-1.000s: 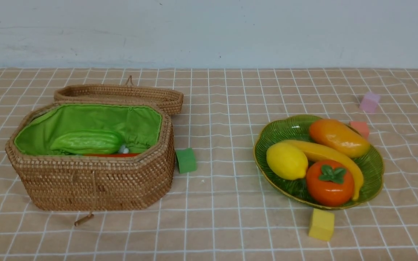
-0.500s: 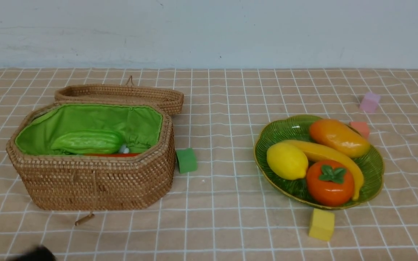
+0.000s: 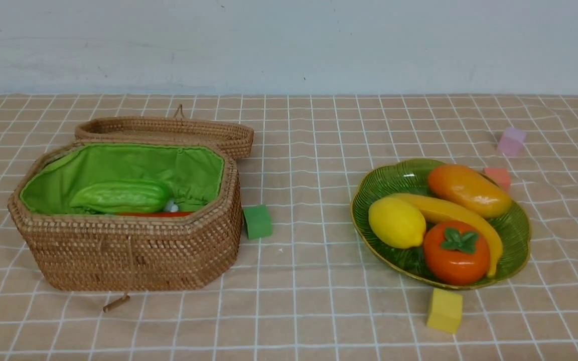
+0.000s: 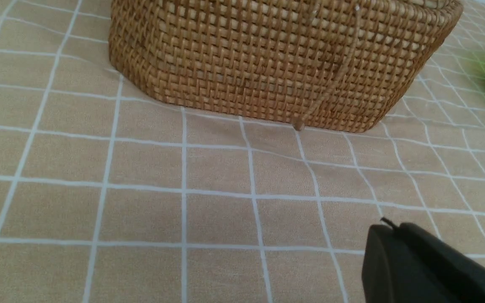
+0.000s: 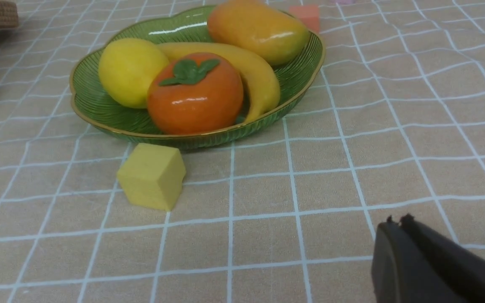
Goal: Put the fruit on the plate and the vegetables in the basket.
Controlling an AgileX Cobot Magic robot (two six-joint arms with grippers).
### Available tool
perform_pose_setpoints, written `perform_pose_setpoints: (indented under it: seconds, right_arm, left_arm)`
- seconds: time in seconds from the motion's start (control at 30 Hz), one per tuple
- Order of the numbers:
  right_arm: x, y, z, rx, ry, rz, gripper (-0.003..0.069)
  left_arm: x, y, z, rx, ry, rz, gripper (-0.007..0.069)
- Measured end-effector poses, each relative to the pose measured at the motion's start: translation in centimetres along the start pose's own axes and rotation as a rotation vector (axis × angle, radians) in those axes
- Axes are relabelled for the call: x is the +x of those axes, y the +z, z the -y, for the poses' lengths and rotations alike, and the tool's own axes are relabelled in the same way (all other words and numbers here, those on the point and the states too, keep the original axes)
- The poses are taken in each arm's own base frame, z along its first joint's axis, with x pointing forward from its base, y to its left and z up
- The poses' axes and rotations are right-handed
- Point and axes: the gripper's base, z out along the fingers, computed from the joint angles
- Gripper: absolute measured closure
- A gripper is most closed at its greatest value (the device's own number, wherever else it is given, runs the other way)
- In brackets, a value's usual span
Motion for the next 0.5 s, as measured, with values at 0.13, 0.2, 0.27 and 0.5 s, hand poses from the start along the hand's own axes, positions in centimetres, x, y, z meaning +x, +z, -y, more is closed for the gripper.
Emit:
perform_pose_setpoints:
  seconds: [0.13, 0.2, 0.27, 0.5]
  right_arm:
    - [0.0, 0.0, 0.0, 0.0, 0.0, 0.0, 0.0641]
    - [0.0, 0.0, 0.0, 0.0, 0.0, 0.0, 0.0638]
    - [0.0, 0.0, 0.0, 0.0, 0.0, 0.0, 0.0636]
    - [0.0, 0.0, 0.0, 0.0, 0.0, 0.0, 0.0632]
  left_arm:
    - [-0.01, 0.0, 0.0, 0.0, 0.0, 0.001, 0.0637]
    - [-0.01, 0.0, 0.0, 0.0, 0.0, 0.001, 0.0637]
    - [-0.02, 0.0, 0.0, 0.001, 0.0, 0.002, 0.0637]
    - [-0.02, 0.0, 0.01, 0.001, 0.0, 0.002, 0.0637]
